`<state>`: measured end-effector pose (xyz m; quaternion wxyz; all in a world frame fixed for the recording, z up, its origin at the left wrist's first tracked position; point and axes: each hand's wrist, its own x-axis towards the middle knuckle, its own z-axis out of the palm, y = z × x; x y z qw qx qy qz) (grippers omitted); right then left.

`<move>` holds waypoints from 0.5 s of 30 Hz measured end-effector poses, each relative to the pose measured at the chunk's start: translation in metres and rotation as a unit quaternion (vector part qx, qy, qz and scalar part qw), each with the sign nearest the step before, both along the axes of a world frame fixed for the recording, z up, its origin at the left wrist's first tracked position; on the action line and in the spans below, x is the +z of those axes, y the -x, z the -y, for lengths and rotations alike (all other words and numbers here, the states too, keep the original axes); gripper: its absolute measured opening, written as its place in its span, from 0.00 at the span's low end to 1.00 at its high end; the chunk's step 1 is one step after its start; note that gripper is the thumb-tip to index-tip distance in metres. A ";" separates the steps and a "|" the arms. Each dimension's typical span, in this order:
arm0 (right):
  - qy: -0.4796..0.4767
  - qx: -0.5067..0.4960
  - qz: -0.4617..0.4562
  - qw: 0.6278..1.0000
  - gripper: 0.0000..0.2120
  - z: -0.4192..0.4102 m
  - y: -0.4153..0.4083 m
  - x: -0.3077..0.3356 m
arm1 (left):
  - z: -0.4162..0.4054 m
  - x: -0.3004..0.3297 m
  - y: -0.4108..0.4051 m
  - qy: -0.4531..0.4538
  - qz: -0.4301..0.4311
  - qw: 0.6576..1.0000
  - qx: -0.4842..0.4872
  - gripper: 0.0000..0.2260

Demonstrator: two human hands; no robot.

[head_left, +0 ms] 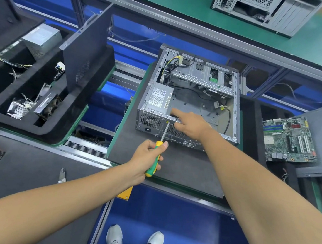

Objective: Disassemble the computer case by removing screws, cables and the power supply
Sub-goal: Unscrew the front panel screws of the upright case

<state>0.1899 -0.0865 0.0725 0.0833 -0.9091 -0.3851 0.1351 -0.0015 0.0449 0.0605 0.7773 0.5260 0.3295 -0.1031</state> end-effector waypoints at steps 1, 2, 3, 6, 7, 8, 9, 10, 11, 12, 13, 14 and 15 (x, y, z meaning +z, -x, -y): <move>0.002 0.000 0.001 1.000 0.22 0.000 0.000 0.000 | -0.001 -0.001 0.000 -0.001 0.003 1.000 0.003 0.18; 0.003 0.000 0.001 1.000 0.21 0.000 0.000 0.000 | -0.002 -0.001 0.001 0.000 0.008 1.000 0.006 0.17; 0.004 0.001 0.001 1.000 0.20 0.000 0.000 0.000 | -0.002 -0.002 0.001 0.003 0.012 1.000 0.006 0.17; 0.003 0.003 0.004 1.000 0.18 0.001 -0.001 0.000 | -0.002 -0.001 0.003 0.004 0.021 1.000 -0.015 0.21; 0.004 0.003 0.006 1.000 0.18 0.000 -0.001 0.000 | -0.002 -0.001 0.003 0.003 0.022 0.999 -0.024 0.21; 0.005 0.004 0.008 1.000 0.18 0.000 -0.001 -0.001 | -0.001 -0.001 0.004 0.005 0.023 0.999 -0.032 0.20; 0.005 0.004 0.009 1.000 0.18 0.000 0.000 -0.001 | -0.001 0.000 0.005 0.008 0.023 0.999 -0.041 0.20; 0.005 0.004 0.009 1.000 0.18 0.000 0.000 0.000 | -0.001 0.001 0.005 0.012 0.022 0.999 -0.047 0.20; 0.006 0.003 0.009 1.000 0.18 0.001 0.000 0.000 | 0.000 0.001 0.006 0.017 0.019 0.998 -0.050 0.21; 0.006 0.002 0.008 1.000 0.18 0.001 -0.001 0.000 | 0.000 0.001 0.005 0.022 0.013 0.998 -0.050 0.22; 0.005 0.001 0.008 1.000 0.18 0.001 -0.001 0.000 | -0.001 0.002 0.004 0.027 0.005 0.998 -0.049 0.23; 0.004 0.001 0.009 1.000 0.19 0.001 -0.001 -0.001 | -0.002 0.002 0.004 0.038 -0.003 0.998 -0.048 0.24; 0.002 0.001 0.011 1.000 0.19 0.000 -0.001 -0.001 | -0.004 0.002 0.003 0.057 -0.008 0.997 -0.049 0.24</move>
